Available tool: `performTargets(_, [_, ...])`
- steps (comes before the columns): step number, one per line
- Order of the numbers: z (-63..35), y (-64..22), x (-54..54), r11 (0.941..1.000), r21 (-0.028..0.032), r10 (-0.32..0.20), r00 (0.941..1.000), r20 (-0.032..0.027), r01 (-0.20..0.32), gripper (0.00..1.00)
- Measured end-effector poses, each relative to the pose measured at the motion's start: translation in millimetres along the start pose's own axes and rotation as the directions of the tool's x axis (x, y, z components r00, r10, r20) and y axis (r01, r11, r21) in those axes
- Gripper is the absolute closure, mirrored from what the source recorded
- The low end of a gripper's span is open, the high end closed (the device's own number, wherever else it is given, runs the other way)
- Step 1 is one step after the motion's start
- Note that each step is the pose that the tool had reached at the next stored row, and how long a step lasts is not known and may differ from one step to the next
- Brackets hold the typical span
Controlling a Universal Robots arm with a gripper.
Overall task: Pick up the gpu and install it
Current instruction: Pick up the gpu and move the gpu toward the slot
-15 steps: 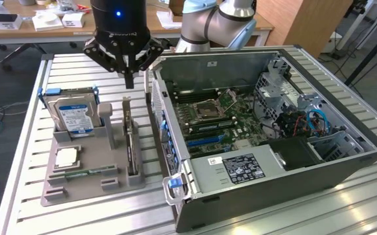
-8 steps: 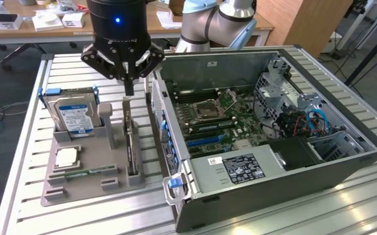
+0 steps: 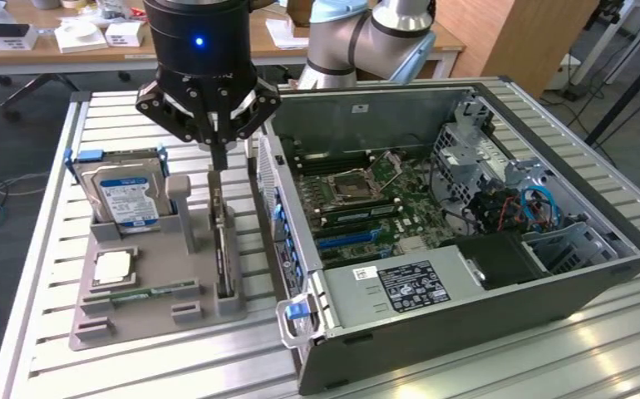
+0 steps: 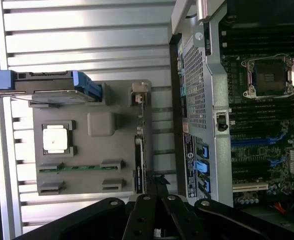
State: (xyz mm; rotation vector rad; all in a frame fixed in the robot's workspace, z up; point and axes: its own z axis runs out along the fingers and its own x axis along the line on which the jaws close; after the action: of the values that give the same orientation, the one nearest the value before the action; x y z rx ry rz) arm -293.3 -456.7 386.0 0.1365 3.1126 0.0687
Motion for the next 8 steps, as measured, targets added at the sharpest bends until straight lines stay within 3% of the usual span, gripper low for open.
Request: performTargets(8, [0.0,0.0,0.0,1.0,0.0,0.0,1.0,0.0,0.0,0.9])
